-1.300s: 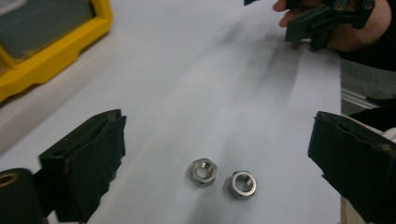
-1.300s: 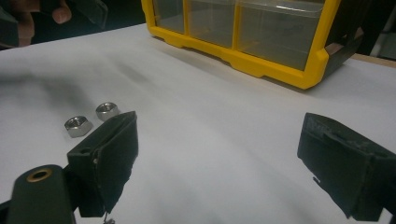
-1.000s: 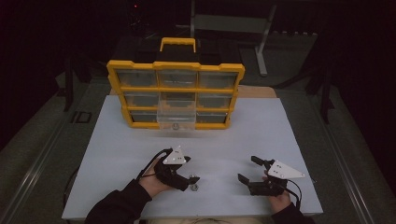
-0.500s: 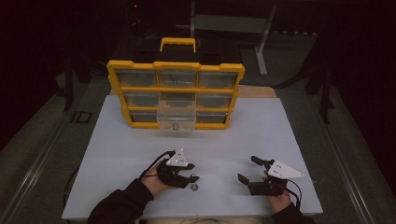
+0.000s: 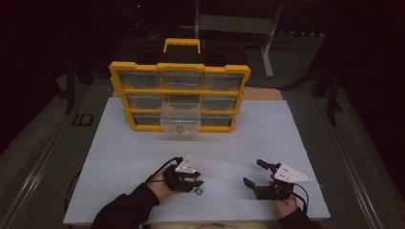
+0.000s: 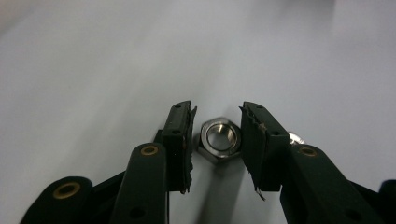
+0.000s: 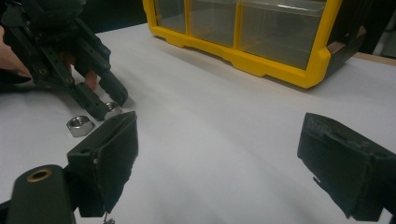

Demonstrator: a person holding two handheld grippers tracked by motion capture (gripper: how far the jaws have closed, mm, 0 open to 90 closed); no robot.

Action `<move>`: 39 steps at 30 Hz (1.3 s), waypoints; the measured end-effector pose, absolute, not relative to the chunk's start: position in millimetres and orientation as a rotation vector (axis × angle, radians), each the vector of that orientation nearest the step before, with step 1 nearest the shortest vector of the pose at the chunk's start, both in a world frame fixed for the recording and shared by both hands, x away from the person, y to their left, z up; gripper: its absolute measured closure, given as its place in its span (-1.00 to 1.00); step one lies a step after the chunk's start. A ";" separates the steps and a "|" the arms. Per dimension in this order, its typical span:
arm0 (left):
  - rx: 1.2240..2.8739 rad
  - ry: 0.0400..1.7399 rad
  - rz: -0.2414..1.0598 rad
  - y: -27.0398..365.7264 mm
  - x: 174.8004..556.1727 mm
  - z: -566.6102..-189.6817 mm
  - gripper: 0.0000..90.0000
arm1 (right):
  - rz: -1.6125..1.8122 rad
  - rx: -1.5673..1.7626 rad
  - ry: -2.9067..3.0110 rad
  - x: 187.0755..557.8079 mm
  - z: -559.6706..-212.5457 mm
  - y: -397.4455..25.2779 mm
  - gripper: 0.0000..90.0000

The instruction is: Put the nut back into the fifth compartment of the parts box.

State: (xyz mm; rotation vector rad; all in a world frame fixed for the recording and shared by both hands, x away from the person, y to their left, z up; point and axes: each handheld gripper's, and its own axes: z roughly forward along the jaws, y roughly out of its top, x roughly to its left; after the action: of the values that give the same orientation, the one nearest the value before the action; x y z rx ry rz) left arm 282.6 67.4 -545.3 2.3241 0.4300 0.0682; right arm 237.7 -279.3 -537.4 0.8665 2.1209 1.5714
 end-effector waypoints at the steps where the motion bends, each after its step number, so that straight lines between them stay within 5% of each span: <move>1: 2.324 0.427 0.071 67.4 282.3 -545.7 0.41 | 1.572 0.867 2.120 237.7 -537.3 -279.3 -0.72; 15: 2.331 0.416 0.091 68.2 281.8 -540.8 0.52 | 1.571 0.868 2.120 237.9 -537.5 -279.4 -0.72; 39: 2.237 0.382 0.107 92.4 285.5 -468.5 0.52 | 1.572 0.870 2.113 237.6 -537.3 -279.6 -0.72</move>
State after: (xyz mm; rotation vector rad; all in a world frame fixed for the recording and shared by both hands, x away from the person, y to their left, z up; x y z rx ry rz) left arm 285.5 92.4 -468.5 2.2366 0.3817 0.1074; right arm 237.6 -279.6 -537.3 0.8700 2.1128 1.5722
